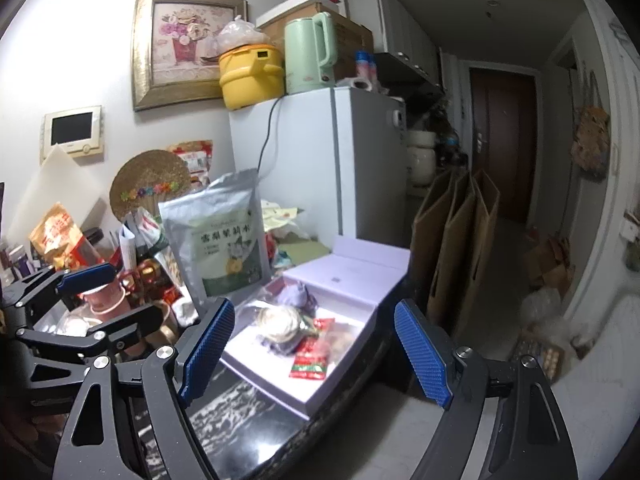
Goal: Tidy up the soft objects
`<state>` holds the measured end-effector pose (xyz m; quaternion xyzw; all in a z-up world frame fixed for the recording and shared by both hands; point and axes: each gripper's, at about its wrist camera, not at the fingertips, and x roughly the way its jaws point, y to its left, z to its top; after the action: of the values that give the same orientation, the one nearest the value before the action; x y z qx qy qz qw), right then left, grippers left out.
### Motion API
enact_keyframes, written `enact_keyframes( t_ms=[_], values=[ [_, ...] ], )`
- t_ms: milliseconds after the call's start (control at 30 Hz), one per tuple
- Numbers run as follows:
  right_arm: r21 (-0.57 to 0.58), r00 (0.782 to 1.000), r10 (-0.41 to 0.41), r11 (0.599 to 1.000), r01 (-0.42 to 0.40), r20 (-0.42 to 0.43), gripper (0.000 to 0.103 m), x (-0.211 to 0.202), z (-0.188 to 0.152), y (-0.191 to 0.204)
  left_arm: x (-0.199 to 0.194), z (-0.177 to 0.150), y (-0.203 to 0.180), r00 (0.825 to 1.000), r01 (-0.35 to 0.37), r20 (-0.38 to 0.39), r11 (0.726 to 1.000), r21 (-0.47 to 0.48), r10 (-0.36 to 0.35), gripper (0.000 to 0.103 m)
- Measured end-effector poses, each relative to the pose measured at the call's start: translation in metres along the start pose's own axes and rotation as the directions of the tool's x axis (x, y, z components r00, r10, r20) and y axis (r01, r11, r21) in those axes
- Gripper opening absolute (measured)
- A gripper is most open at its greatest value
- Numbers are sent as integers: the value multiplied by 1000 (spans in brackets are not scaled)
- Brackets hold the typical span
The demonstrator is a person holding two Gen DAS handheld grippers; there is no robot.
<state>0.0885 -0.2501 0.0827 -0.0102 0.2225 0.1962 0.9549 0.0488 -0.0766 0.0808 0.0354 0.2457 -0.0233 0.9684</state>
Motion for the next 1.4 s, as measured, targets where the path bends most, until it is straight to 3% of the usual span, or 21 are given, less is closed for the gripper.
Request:
enact_keyframes(
  t_ms=[333,700,1400],
  values=[
    [25,998,-54,998,55,-38,83,-3,-35,8,1,-28,3,1000,9,-29,1000,-12,-9,81],
    [71,994,-41,996,48,-102,83,-1,-70,15,8,-52,10,998,24,-65,1000,-21,-25,81],
    [71,991,-59,995,68,-123,83,-4,-75,27,8,-55,29,993,71,-85,994,-78,-78,81]
  ],
)
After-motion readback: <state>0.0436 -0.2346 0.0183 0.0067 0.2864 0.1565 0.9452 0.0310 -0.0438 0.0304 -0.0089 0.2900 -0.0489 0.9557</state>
